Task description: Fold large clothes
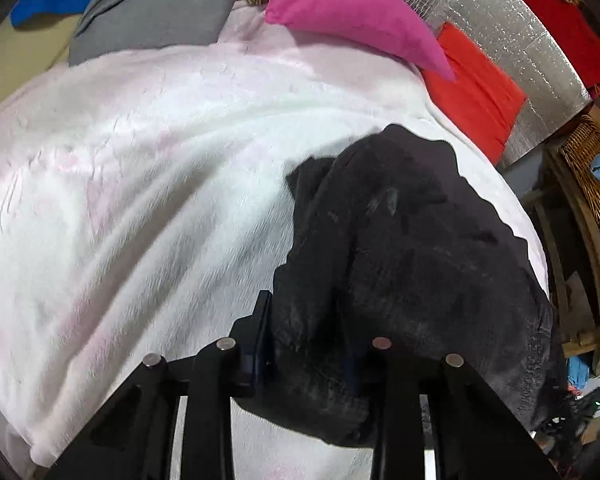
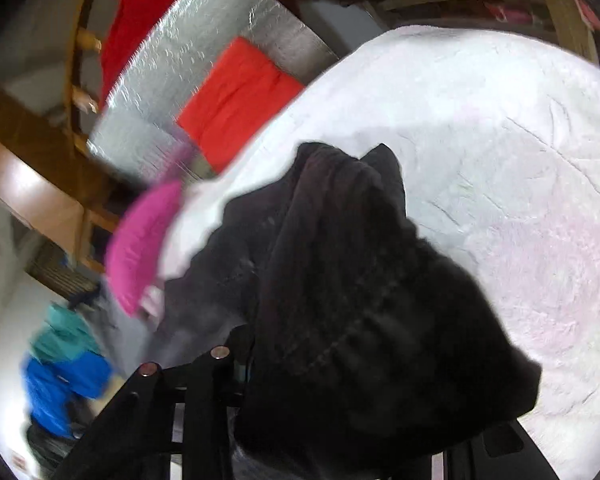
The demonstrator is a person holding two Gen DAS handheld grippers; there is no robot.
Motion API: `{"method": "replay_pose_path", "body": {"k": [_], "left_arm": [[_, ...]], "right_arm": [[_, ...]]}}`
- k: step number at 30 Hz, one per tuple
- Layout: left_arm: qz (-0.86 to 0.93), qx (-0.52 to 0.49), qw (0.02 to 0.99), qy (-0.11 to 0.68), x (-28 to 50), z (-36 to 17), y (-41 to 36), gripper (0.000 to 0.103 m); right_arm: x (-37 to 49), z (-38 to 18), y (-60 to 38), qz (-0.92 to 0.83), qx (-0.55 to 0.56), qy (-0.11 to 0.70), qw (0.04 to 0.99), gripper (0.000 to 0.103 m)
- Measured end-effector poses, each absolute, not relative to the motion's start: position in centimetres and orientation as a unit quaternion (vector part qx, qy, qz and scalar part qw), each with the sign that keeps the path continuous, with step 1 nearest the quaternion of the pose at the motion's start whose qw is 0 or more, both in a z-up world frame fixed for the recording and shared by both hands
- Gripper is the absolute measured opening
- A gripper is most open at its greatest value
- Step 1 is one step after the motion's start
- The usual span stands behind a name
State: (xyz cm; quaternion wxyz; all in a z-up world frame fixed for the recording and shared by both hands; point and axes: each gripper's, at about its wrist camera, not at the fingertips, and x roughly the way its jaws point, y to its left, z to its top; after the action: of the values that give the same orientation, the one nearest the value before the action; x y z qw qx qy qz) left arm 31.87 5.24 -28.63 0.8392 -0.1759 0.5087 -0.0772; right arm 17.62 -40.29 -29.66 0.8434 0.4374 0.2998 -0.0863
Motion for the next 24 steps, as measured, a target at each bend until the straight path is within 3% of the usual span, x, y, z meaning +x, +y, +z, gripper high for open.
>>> {"method": "replay_pose_path", "body": {"k": [2,3,5,8,10,17,19,20,22,24], "left_arm": [[-0.079,-0.177,0.842,0.503,30.3,-28.7,5.7,0.035],[-0.080,-0.181,0.845,0.497,29.6,-28.6,6.2,0.035],[-0.070,-0.183,0.853,0.483,27.2,-28.3,7.8,0.057],[-0.055,-0.177,0.863,0.470,24.3,-28.1,8.8,0.071],[-0.077,-0.197,0.848,0.486,24.6,-28.8,9.1,0.073],[-0.136,-0.288,0.793,0.519,28.9,-30.9,7.2,0.073],[-0.135,-0.311,0.793,0.506,29.8,-31.1,7.3,0.073],[-0.129,-0.312,0.795,0.504,30.5,-31.2,7.2,0.060],[-0.133,-0.290,0.804,0.502,31.7,-30.6,6.7,0.045],[-0.138,-0.257,0.819,0.494,33.1,-28.9,6.2,0.039]], "right_arm": [[16.9,-30.5,-40.6,-0.072,0.459,0.296,0.835,0.040],[16.7,-30.7,-40.8,-0.068,0.469,0.296,0.829,0.046],[16.3,-30.7,-40.8,-0.061,0.487,0.302,0.817,0.055],[15.6,-30.3,-40.2,-0.052,0.487,0.295,0.821,0.064],[15.2,-30.3,-39.7,-0.055,0.492,0.284,0.821,0.067],[15.4,-30.8,-40.0,-0.077,0.501,0.284,0.814,0.070],[15.8,-31.0,-40.1,-0.085,0.494,0.297,0.813,0.065],[16.2,-30.9,-40.0,-0.088,0.489,0.298,0.815,0.058],[16.8,-30.4,-40.0,-0.083,0.484,0.296,0.819,0.046],[18.2,-29.3,-39.4,-0.081,0.467,0.294,0.830,0.040]]}}
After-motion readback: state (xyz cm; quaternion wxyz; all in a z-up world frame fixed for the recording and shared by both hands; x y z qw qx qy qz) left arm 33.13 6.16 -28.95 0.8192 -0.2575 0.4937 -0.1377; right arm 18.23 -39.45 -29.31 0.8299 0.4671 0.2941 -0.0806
